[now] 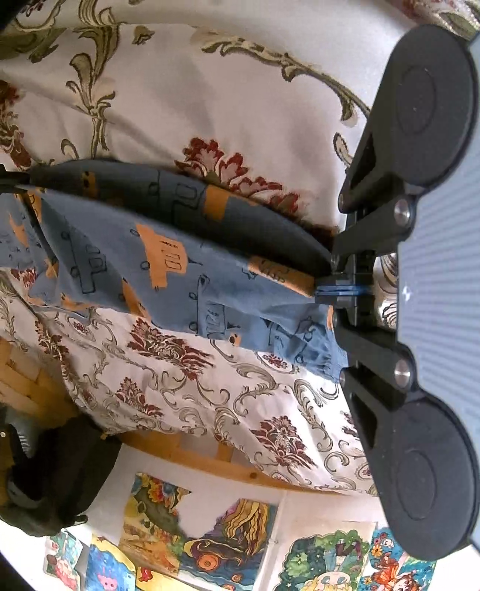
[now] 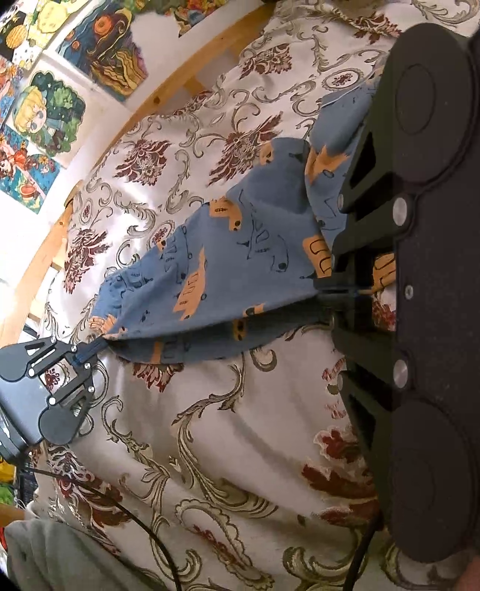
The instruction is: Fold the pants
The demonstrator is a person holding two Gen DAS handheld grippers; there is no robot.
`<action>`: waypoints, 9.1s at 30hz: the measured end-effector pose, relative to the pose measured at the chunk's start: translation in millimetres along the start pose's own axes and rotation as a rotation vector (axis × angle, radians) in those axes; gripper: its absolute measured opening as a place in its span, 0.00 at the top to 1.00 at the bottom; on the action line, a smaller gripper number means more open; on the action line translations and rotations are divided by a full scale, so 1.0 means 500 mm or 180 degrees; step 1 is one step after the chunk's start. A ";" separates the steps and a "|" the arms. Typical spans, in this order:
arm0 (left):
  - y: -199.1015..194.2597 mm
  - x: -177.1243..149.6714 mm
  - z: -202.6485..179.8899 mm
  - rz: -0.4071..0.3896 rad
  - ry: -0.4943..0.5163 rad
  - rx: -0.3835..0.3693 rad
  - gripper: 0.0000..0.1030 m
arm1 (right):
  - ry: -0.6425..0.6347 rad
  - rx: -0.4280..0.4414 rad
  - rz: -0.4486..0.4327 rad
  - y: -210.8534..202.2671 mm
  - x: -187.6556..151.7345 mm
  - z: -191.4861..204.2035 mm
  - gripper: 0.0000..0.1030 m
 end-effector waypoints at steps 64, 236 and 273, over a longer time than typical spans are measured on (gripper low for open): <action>0.157 0.312 0.027 -0.0828 -0.5199 -0.2083 0.98 | 0.3069 -0.0503 0.1675 0.309 0.068 -0.504 0.58; 0.215 0.044 0.118 0.0323 -0.3749 -0.0035 0.31 | 0.2407 -0.0379 -0.0001 0.149 0.043 -0.392 0.47; 0.334 0.788 0.264 -0.1342 -0.2178 -0.2938 0.06 | 0.5170 -0.0767 -0.0327 -0.251 -0.426 -0.331 0.07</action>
Point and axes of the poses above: each gripper's, at about its wrist camera, not at the fingertips, and y roughly the way its jaws point, z to its left, x to its top, the point moved 2 cm from there along y, roughly the way its jaws point, and after that the axes turned 6 degrees about y, right-handed, at the moved point
